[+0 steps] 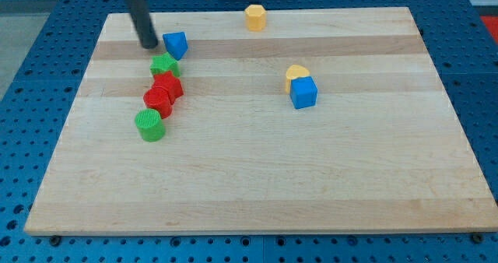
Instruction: Place the blue triangle and yellow hexagon to the top of the yellow heart
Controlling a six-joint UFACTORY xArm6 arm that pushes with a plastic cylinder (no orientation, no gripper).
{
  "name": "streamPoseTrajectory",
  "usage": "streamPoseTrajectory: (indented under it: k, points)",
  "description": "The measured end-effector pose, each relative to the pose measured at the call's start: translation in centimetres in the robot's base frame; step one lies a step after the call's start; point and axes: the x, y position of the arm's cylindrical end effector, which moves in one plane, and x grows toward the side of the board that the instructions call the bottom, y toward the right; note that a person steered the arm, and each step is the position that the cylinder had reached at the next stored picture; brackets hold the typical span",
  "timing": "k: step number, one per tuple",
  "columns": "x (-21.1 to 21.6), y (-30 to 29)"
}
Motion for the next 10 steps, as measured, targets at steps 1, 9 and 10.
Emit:
streamPoseTrajectory:
  k: [1, 9, 10]
  points:
    - [0.2, 6.2]
    - [-0.1, 8.8]
    - [2.7, 9.5]
